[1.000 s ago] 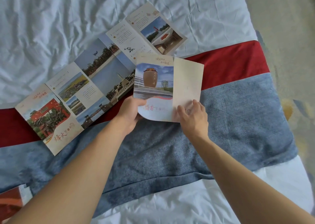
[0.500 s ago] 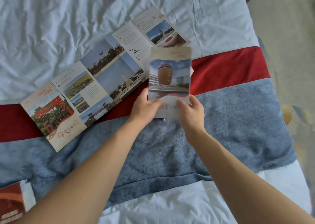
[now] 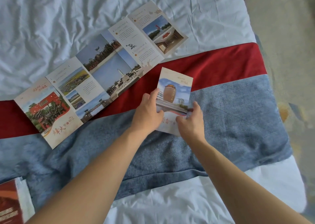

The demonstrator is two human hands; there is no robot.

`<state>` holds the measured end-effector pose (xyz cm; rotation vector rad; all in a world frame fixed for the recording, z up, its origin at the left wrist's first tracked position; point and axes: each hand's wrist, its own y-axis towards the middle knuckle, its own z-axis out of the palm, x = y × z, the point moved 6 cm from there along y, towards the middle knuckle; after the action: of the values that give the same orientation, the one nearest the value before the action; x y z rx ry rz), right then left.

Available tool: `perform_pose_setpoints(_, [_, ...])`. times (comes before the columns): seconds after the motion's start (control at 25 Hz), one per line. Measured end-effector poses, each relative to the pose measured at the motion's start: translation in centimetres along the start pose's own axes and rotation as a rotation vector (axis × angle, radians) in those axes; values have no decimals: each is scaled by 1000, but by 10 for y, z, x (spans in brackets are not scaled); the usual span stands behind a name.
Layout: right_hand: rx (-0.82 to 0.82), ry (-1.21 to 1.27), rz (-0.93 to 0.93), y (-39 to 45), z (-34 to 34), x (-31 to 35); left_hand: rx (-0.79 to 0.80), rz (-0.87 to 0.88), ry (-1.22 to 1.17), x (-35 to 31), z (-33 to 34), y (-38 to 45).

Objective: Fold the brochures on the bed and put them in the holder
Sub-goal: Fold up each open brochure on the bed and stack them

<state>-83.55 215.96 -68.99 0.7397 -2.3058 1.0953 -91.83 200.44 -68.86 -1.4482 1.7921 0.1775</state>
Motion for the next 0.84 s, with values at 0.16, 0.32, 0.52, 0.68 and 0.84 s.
perform_pose_setpoints(0.16, [47, -457, -291, -8, 9, 0, 124, 1, 383, 17, 21, -11])
perform_pose_setpoints(0.32, [41, -577, -393, 3, 16, 10, 97, 122, 419, 12, 21, -5])
perform_pose_setpoints(0.52, [48, -577, -419, 15, 19, 20, 91, 63, 318, 8, 23, 4])
perform_pose_setpoints(0.68, [35, -715, -554, 7, 23, 29, -23, 134, 330, 4, 10, -4])
perform_pose_setpoints(0.84, [44, -785, -647, -11, 40, 46, -145, 125, 368, 12, -16, -20])
